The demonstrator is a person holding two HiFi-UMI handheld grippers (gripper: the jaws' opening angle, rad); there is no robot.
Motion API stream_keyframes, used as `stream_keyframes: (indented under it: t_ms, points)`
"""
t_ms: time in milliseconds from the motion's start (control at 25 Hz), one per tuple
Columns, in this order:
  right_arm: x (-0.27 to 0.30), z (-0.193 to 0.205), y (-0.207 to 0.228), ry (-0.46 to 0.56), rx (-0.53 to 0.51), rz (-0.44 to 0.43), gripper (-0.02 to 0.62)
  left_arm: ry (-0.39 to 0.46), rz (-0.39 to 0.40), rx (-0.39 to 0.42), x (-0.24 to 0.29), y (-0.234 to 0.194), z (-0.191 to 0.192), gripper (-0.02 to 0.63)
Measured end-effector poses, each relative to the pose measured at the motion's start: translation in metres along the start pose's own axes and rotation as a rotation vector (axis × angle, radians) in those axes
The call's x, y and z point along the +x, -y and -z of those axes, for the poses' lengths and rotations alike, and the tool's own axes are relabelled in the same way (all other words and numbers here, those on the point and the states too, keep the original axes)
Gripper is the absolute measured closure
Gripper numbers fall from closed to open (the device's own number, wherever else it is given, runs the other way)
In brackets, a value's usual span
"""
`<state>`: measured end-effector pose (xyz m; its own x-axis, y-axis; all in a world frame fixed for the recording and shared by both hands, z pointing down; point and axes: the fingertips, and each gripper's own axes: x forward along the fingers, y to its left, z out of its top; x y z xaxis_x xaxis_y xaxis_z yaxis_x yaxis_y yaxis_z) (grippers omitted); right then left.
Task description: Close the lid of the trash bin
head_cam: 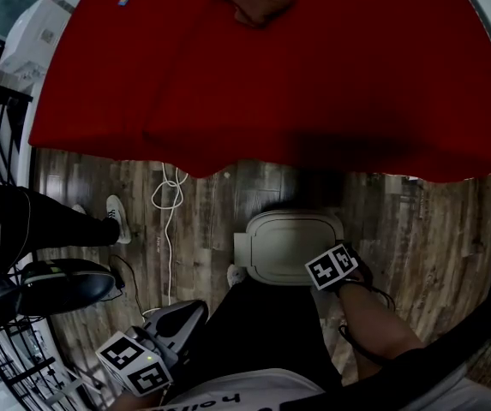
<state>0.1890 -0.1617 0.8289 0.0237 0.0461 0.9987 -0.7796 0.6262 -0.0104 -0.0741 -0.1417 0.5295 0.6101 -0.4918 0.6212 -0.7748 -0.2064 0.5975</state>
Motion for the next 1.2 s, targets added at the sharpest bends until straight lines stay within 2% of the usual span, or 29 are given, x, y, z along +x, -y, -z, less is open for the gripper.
stream_keyframes:
  t_ms: [80,200,280,400,560,640,720,840,1080,1200]
  points:
    - [0.0,0.001,-0.001,0.006,0.035,-0.024,0.586,0.003,-0.001,0.001,0.0,0.003,0.0,0.598]
    - [-0.008,0.009,-0.008,-0.014,0.103,-0.105,0.586,0.006,0.01,0.016,0.001,0.011,-0.001,0.598]
    - [-0.016,0.012,-0.009,-0.004,0.178,-0.146,0.588,0.014,0.026,0.037,0.003,0.017,-0.005,0.598]
    - [-0.04,0.026,-0.002,-0.013,0.261,-0.135,0.586,0.032,0.045,0.067,0.005,0.029,-0.013,0.598]
    - [-0.077,0.037,-0.009,0.067,0.373,-0.237,0.586,0.044,0.059,0.133,0.001,0.055,-0.028,0.598]
    - [-0.1,0.041,-0.003,0.114,0.44,-0.258,0.586,0.043,0.08,0.189,-0.003,0.07,-0.032,0.598]
    - [-0.126,0.039,0.006,0.182,0.494,-0.273,0.586,0.051,0.12,0.242,-0.006,0.085,-0.035,0.598]
    - [-0.172,0.032,0.008,0.308,0.516,-0.288,0.588,0.076,0.184,0.283,-0.014,0.101,-0.037,0.598]
    - [-0.274,0.017,-0.017,0.588,0.552,-0.307,0.586,0.139,0.244,0.302,-0.041,0.111,-0.051,0.598]
    - [-0.323,0.008,-0.035,0.754,0.536,-0.297,0.586,0.173,0.271,0.304,-0.057,0.116,-0.058,0.598]
